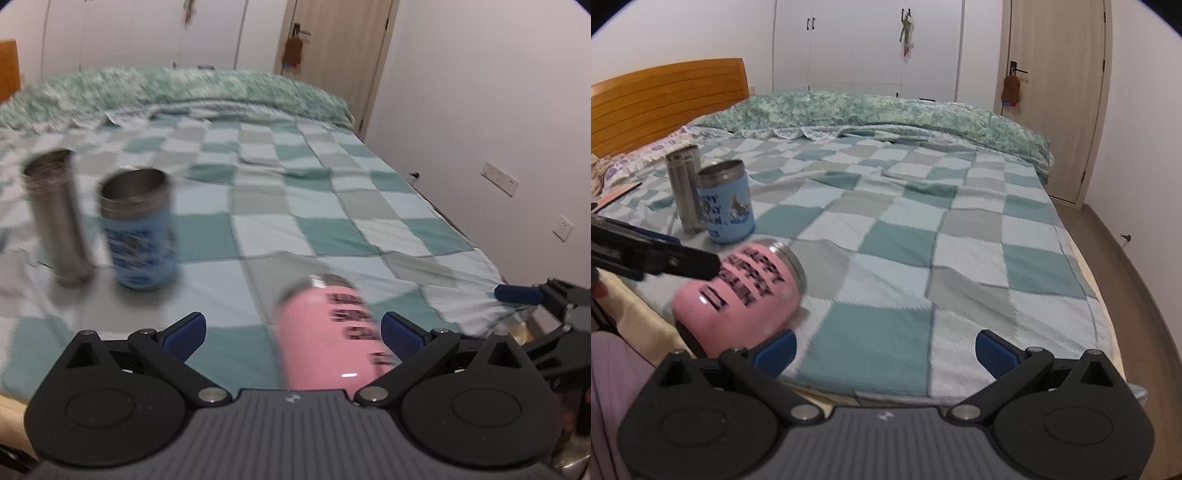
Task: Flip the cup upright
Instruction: 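Lift the pink canister with the right tool and rotate it upright, then lower the upright pink canister beside the blue canister and open the right tool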
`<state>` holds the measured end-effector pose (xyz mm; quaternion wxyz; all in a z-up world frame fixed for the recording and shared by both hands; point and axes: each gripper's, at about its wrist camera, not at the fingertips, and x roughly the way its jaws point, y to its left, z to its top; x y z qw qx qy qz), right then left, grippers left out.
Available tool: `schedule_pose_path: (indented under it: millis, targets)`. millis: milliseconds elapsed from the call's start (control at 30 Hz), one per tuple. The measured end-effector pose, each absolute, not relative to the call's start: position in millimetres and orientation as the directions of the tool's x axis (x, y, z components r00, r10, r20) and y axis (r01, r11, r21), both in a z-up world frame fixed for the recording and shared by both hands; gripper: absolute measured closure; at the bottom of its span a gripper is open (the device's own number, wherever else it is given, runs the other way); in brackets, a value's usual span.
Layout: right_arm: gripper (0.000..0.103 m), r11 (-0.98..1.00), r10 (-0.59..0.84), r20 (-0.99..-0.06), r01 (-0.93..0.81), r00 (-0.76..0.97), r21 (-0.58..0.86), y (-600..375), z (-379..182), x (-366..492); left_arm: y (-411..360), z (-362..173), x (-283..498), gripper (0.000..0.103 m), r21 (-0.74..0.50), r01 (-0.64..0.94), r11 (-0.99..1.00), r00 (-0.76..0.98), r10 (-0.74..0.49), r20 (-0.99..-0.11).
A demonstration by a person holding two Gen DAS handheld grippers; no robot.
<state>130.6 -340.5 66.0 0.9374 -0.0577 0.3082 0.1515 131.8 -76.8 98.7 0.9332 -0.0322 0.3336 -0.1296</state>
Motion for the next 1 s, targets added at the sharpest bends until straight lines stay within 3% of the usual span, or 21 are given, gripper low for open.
schedule_pose_path:
  millis: [233, 400, 900, 933, 1000]
  targets:
    - [0.000, 0.936, 0.321, -0.594, -0.344, 0.738, 0.078, -295, 81, 152, -15, 87, 123, 0.000, -0.008, 0.163, 0.987, 0.811, -0.139, -0.568]
    - [0.000, 0.932, 0.353, -0.661, -0.309, 0.662, 0.189, -262, 78, 182, 15, 71, 119, 0.000, 0.068, 0.134, 0.989, 0.831, -0.075, -0.552]
    - [0.001, 0.936, 0.349, -0.834, -0.110, 0.427, 0.335, -225, 14, 244, 63, 45, 124, 0.000, 0.006, 0.150, 0.989, 0.822, -0.122, -0.556]
    - [0.002, 0.931, 0.360, -0.829, -0.107, 0.428, 0.349, -226, 13, 244, 66, 44, 124, 0.000, -0.001, 0.150, 0.989, 0.821, -0.125, -0.557]
    - [0.015, 0.922, 0.378, -0.806, -0.105, 0.455, 0.373, -228, 16, 240, 69, 42, 124, 0.000, -0.011, 0.149, 0.989, 0.821, -0.130, -0.556]
